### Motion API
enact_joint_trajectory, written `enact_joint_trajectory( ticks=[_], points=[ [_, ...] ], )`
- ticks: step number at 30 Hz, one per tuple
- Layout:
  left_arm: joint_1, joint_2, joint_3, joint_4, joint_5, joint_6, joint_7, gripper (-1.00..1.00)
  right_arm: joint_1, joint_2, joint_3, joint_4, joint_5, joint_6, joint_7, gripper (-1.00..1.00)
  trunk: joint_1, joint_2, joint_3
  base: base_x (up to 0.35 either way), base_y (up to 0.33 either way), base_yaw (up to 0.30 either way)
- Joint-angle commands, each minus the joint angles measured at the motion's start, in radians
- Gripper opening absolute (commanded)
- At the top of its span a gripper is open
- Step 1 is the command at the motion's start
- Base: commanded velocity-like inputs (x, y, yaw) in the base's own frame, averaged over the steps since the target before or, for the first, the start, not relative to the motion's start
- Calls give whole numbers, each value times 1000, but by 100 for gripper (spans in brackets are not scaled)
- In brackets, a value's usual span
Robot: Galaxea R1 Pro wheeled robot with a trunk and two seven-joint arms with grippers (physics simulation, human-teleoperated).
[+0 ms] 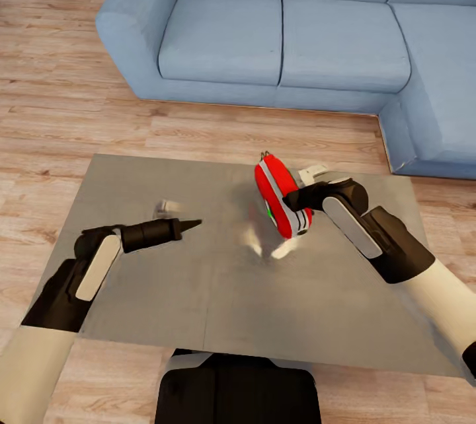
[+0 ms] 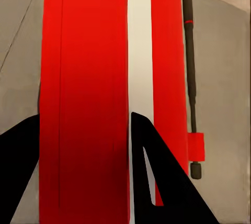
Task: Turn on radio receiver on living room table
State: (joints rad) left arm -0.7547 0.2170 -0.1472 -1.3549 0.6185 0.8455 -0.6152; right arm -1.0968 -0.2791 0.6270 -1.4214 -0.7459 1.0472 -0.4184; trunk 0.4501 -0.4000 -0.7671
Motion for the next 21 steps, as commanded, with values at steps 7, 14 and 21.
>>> enact_joint_trajectory(
  ticks=[7, 14, 21],
  points=[
    [9, 126, 0, -34, 83, 5, -25, -100, 0, -3, -32, -6, -29, 0, -89, -100, 0, 0, 0, 0, 0, 0],
    [13, 177, 0, -38, 113, 49, -22, -100, 0, -9, -33, -82, -29, 0, -91, -100, 0, 0, 0, 0, 0, 0],
    [14, 180, 0, -37, 115, 57, -23, -100, 0, -9, -33, -88, -31, 0, -90, -100, 0, 0, 0, 0, 0, 0]
  ],
)
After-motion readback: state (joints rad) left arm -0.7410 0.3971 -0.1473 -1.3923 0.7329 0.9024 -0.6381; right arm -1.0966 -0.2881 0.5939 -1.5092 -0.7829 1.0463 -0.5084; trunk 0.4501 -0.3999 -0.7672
